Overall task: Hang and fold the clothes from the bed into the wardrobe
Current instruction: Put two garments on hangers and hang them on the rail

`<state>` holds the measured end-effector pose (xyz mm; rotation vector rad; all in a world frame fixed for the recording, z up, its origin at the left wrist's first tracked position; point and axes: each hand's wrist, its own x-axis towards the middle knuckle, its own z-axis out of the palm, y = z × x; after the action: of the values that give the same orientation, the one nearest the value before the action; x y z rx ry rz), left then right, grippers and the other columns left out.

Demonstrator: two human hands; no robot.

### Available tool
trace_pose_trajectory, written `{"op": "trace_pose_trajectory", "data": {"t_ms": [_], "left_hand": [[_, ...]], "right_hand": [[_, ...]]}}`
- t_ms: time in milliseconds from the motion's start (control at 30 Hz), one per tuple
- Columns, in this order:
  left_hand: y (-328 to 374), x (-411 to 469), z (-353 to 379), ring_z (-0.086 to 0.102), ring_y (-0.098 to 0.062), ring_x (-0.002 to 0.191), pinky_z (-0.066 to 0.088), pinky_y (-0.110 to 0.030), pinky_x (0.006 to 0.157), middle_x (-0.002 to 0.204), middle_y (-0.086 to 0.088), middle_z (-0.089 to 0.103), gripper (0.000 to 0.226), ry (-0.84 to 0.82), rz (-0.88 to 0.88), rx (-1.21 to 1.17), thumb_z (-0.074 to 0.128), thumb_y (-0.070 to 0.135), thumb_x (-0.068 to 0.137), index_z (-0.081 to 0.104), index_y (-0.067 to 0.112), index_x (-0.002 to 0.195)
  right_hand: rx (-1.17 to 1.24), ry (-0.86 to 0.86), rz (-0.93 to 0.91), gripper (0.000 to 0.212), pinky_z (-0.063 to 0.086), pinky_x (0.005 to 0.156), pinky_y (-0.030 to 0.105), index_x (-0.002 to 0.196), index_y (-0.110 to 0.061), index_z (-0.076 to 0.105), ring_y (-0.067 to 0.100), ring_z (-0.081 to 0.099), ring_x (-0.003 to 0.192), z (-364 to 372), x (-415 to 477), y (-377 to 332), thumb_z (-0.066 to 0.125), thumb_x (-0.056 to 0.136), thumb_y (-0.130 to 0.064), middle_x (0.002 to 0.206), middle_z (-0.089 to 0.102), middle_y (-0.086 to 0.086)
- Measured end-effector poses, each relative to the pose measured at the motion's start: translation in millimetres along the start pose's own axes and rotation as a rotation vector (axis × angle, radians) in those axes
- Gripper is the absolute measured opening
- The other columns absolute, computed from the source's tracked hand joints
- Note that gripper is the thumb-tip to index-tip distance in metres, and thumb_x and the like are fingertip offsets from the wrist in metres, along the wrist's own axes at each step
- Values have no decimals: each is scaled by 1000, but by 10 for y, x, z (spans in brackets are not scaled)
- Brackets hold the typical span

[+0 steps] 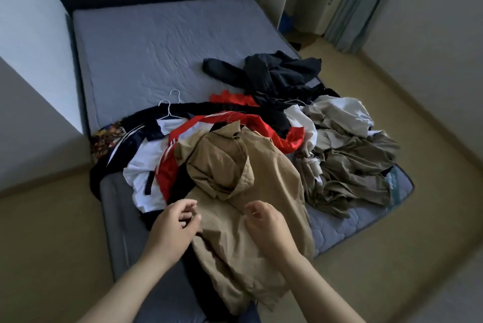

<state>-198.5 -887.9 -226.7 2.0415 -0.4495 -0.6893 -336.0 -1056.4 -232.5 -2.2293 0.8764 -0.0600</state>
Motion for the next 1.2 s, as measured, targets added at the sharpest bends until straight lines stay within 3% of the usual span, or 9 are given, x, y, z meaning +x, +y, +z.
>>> {"op": "trace_pose_trajectory", "data": {"t_ms": [200,400,700,800,900,967,1033,1100,1200], "left_hand": [[-389,499,175,60,-9,105,49,-27,90,112,6,63,27,108,-106,-42,64,14,88,61,21,114],[-1004,1099,362,60,-6,102,48,-21,85,113,7,62,25,156,-156,-5,64,17,88,61,22,112],[-1548,1773,723,59,-4,101,48,-23,88,114,8,61,29,127,-180,46,62,22,89,59,20,118],[-1680,1934,815,59,-4,101,49,-24,89,114,7,61,29,121,-185,49,62,21,89,60,20,118],[-1830,2058,911,60,-5,99,49,-25,88,113,6,61,29,110,-210,59,62,21,89,60,19,117],[-1890,2109,940,61,-6,96,48,-22,84,112,5,62,29,114,-228,66,63,21,88,61,18,117],[-1951,2193,989,62,-8,95,47,-22,82,111,3,63,29,123,-234,70,63,20,88,61,16,116],[-1970,2288,1033,63,-9,94,48,-24,82,110,2,64,28,126,-233,74,63,19,88,62,15,115],[-1959,2395,1100,63,-8,95,48,-24,83,111,3,64,28,119,-237,86,63,22,88,62,16,115]], "right_hand": [[-78,-116,-64,25,42,79,18,108,-18,65,11,58,96,291,946,240,61,85,-27,102,60,-8],[-181,-158,-78,28,39,86,17,113,-17,64,17,51,114,794,1851,548,60,87,-25,124,52,-2],[-226,-132,178,53,30,113,42,141,-20,42,34,17,143,1327,2788,1075,57,92,-30,156,15,18],[-145,-126,270,80,38,108,43,152,-24,15,35,28,140,1459,2940,1236,63,89,-34,159,5,17],[-65,-113,373,93,46,89,38,153,-18,8,32,53,116,1566,3069,1382,69,84,-35,141,39,15],[-36,-121,370,61,49,77,34,134,-9,41,25,59,96,1590,3103,1427,70,84,-29,107,58,5],[-69,-108,297,14,47,63,32,82,-11,55,23,58,79,1622,3090,1482,65,83,-21,80,58,1],[-76,-110,236,28,35,52,30,62,-14,41,20,49,66,1637,3016,1555,61,82,-16,65,50,0],[-76,-103,239,28,34,52,30,61,-14,43,18,47,63,1551,2819,1689,61,83,-15,65,51,1]]}}
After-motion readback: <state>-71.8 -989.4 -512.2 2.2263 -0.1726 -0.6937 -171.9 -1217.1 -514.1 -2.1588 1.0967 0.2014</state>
